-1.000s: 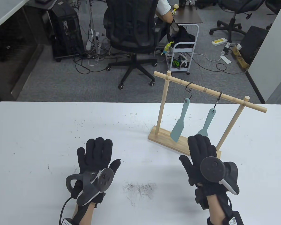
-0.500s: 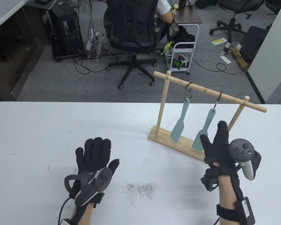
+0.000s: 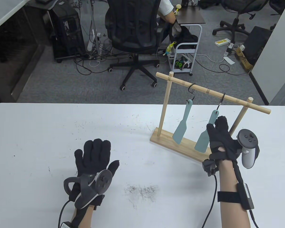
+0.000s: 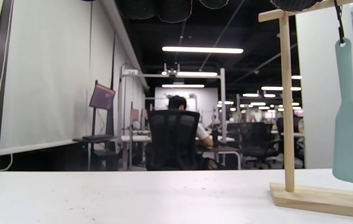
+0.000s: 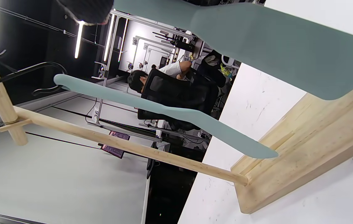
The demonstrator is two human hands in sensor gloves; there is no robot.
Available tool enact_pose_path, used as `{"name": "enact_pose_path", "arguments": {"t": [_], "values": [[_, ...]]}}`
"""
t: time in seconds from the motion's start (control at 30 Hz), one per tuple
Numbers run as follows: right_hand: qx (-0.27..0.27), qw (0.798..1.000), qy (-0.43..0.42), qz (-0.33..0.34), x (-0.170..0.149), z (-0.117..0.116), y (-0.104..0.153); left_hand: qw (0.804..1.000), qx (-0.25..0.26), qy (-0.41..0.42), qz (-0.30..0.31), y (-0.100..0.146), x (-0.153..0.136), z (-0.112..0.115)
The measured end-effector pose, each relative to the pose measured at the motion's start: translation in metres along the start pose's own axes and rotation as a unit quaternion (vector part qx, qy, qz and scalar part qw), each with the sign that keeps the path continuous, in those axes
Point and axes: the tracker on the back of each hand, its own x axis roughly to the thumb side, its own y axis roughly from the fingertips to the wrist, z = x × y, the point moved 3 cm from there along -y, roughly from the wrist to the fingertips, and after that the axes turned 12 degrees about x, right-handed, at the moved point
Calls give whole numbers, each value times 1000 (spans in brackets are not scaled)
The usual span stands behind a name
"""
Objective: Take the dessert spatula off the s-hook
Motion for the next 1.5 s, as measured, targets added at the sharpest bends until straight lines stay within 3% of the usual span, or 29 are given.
{"name": "enact_pose_path", "arguments": {"t": [0.7, 1.5], "values": [[7, 1000, -16, 2, -6, 0, -7, 1000, -7, -3, -5, -2, -4, 1], [39, 999, -9, 6, 1, -2, 9, 1000, -4, 4, -2, -2, -3, 1]]}}
